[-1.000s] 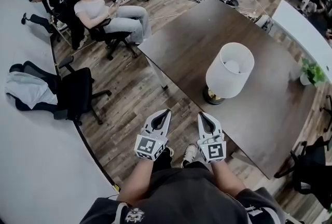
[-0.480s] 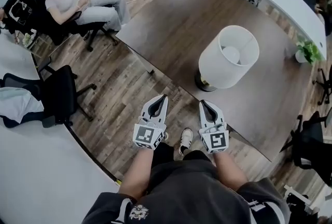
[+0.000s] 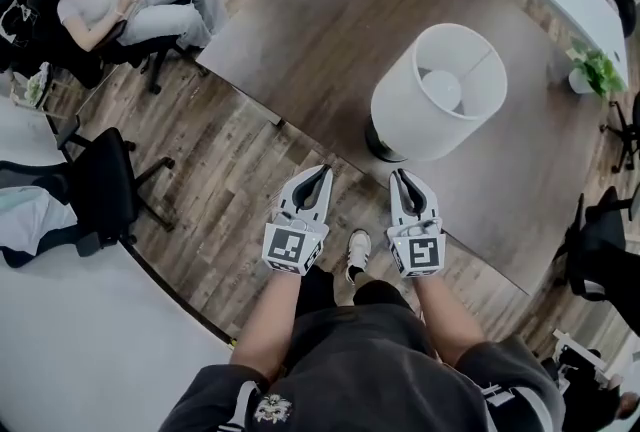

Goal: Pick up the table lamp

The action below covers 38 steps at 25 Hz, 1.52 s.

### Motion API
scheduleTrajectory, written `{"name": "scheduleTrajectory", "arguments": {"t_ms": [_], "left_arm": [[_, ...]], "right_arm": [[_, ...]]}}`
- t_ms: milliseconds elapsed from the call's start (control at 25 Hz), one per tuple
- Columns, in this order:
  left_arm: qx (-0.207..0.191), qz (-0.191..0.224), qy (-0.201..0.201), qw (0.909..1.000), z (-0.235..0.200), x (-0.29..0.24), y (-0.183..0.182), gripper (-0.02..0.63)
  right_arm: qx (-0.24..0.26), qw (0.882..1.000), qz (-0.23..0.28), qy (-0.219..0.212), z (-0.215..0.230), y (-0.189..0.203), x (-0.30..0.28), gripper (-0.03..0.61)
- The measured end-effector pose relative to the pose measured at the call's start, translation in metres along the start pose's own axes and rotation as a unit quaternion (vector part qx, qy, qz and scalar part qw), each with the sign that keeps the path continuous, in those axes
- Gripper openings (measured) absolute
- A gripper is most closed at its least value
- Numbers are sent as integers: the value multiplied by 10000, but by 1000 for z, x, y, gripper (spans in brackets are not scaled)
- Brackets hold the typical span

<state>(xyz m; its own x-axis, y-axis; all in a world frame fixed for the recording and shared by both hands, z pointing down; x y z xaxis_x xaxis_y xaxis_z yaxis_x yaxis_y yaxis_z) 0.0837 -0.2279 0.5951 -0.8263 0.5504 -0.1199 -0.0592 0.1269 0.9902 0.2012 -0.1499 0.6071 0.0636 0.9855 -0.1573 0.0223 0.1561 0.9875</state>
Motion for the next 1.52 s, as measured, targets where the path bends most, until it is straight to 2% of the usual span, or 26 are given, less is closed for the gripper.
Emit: {"name": "scheduleTrajectory", "arguments": {"t_ms": [120,200,400,720,960,1120,1520], "left_arm": [[-19,4,46,10000,5,-10,3,9],[-64,-21,117,9999,7,-12,5,9],[-9,-68,139,9999,4,-19,12,8],[-58,-116,198,9997,-4,-32,19,9],[-57,-167,233,9996,-7,-44,24,9],[-56,-201,248,9995,-9,-46,26,9],[-29,-266,216,9994,-11,-50,29,8]], "right_arm": [[-53,9999,48,149,15,-1,-8,55],[-36,9998,64,166,22,-1,-17,121],[-86,9993,65,356,42,1,-36,138],[-214,9979,241,570,60,-4,-62,147],[-267,9970,76,717,71,8,-72,146],[-240,9973,21,698,73,12,-72,110],[-304,9975,52,633,77,10,-70,101]]}}
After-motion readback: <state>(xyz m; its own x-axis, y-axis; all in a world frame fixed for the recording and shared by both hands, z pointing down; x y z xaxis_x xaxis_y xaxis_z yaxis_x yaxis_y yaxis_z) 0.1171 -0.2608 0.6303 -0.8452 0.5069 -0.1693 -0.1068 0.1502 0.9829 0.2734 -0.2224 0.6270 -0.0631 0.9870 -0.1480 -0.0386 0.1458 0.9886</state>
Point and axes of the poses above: the fingertips, and each gripper's own axes: x backward along the fingers, z to its right, y out of its underside, the point moved 1 cm from there along x, backward along the fingers, and after that the axes turned 9 degrees about -y, right-handed, at the moved point
